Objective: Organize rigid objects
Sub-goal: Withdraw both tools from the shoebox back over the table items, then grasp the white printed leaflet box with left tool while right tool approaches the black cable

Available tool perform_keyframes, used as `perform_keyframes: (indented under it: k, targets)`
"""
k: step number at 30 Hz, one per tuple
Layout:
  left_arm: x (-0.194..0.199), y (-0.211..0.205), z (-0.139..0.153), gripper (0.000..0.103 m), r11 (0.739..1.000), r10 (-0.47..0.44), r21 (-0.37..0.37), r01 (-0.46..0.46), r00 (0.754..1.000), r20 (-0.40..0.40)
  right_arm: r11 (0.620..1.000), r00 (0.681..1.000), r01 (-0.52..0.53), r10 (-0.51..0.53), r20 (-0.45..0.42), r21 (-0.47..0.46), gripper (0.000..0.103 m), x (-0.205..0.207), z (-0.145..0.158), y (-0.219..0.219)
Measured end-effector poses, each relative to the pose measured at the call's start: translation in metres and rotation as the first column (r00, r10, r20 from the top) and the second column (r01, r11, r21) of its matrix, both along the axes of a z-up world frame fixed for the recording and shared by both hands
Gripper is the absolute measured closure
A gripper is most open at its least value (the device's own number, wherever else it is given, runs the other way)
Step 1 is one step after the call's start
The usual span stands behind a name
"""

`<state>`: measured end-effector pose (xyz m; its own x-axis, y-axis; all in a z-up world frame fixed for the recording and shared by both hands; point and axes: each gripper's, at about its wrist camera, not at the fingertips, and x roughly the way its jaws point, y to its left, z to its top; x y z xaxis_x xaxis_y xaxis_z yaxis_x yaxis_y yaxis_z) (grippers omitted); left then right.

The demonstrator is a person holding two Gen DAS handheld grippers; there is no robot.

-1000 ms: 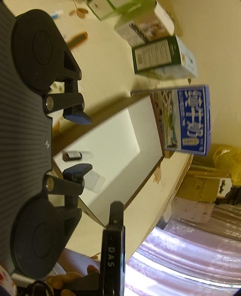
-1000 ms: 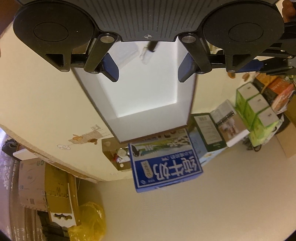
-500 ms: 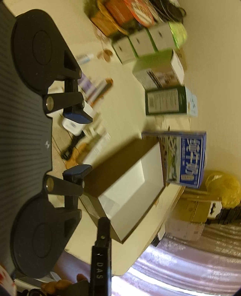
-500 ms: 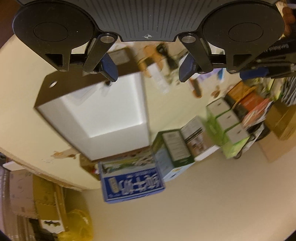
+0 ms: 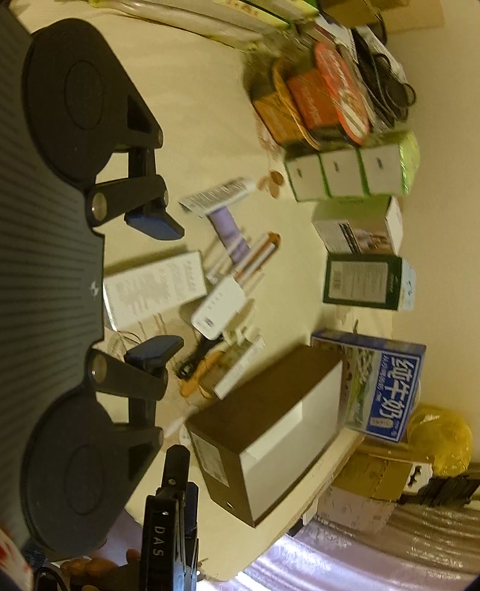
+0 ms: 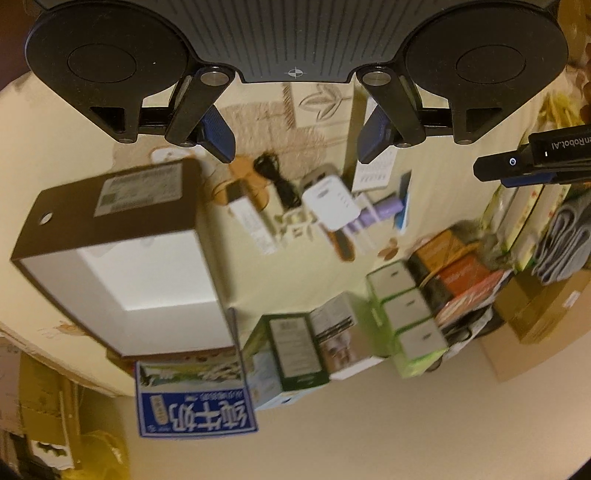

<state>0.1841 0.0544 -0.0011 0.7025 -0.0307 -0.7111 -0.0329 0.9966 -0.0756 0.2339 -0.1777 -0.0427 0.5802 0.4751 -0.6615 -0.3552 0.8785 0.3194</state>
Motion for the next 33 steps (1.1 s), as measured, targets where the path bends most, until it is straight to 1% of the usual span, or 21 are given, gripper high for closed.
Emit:
perform_keyframes:
  k: [5, 10, 12, 19, 25, 29, 33]
  targets:
    - [-0.007, -0.001, -0.018, 0.049, 1.0, 0.012, -0.006, -0.013, 0.999, -0.04, 0.999, 0.999, -0.044, 0.044, -0.005, -0.018, 0.033, -0.002, -0.014, 0.01]
    - [-0.001, -0.006, -0.036, 0.047, 1.0, 0.005, -0.016, -0.006, 0.997, -0.075, 0.997, 0.998, -0.06, 0.06, 0.008, -0.045, 0.033, 0.004, -0.026, 0.014]
    - [0.005, -0.01, -0.043, 0.044, 1.0, 0.0, -0.016, -0.001, 0.996, -0.085, 0.996, 0.997, -0.072, 0.072, 0.011, -0.052, 0.033, 0.008, -0.031, 0.014]
    - [0.034, -0.019, -0.067, 0.04, 1.0, 0.0, -0.01, -0.001, 0.992, -0.125, 0.996, 0.997, -0.073, 0.072, -0.004, -0.059, 0.033, 0.03, -0.049, 0.009]
    - [0.059, -0.02, -0.089, 0.04, 1.0, 0.02, -0.015, -0.023, 0.986, -0.166, 0.993, 0.996, -0.089, 0.089, 0.002, -0.077, 0.033, 0.049, -0.064, 0.012]
    - [0.076, -0.022, -0.105, 0.04, 1.0, 0.026, 0.0, -0.027, 0.981, -0.191, 0.991, 0.995, -0.099, 0.1, 0.011, -0.093, 0.033, 0.061, -0.077, 0.018]
    - [0.089, -0.023, -0.12, 0.04, 0.999, 0.042, 0.041, -0.035, 0.978, -0.204, 0.987, 0.993, -0.116, 0.118, 0.019, -0.109, 0.035, 0.073, -0.088, 0.026]
